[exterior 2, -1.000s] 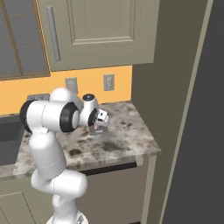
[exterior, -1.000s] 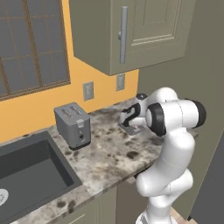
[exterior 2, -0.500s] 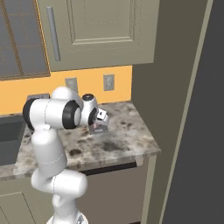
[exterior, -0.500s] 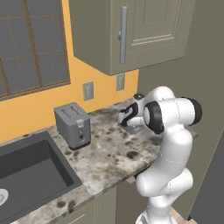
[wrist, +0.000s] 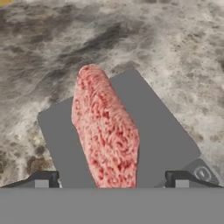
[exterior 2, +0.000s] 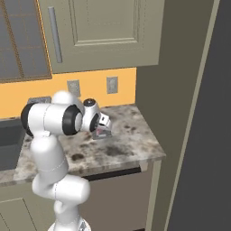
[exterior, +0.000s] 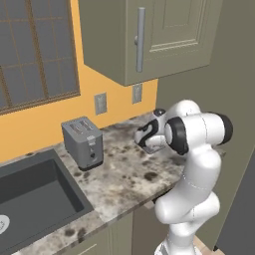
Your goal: Take the steak from the fridge and place it on the digital scale on the counter by the fridge. Wait a few seconds for a reading, then move it to the plate on the dining counter.
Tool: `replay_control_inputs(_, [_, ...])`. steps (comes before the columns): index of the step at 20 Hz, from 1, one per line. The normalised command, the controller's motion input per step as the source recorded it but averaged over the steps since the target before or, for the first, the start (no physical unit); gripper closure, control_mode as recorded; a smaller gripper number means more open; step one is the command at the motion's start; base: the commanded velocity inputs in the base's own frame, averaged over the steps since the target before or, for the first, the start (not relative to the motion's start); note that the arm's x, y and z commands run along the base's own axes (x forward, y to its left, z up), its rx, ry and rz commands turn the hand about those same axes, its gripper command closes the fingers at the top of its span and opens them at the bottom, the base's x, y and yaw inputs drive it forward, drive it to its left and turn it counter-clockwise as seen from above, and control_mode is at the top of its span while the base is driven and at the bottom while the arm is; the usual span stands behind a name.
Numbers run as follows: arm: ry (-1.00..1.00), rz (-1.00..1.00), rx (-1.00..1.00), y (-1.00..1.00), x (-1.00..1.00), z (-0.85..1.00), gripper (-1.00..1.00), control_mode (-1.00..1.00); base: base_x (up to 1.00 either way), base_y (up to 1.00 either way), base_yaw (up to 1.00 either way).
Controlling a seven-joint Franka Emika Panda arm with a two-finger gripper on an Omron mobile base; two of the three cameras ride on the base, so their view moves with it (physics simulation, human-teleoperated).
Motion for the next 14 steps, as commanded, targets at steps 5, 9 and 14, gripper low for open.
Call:
replay_control_inputs(5, [-0.17, -0.01, 0.0, 0.0, -0.32, 0.27, -1.0, -1.0, 0.0, 0.0, 0.0])
replay_control_inputs(9, [-0.18, -0.02, 0.0, 0.0, -0.22, 0.7, -1.0, -1.0, 0.0, 0.0, 0.0])
replay_control_inputs(14, [-0.08, -0.01, 0.0, 0.0, -0.13, 0.55, -1.0, -1.0, 0.0, 0.0, 0.0])
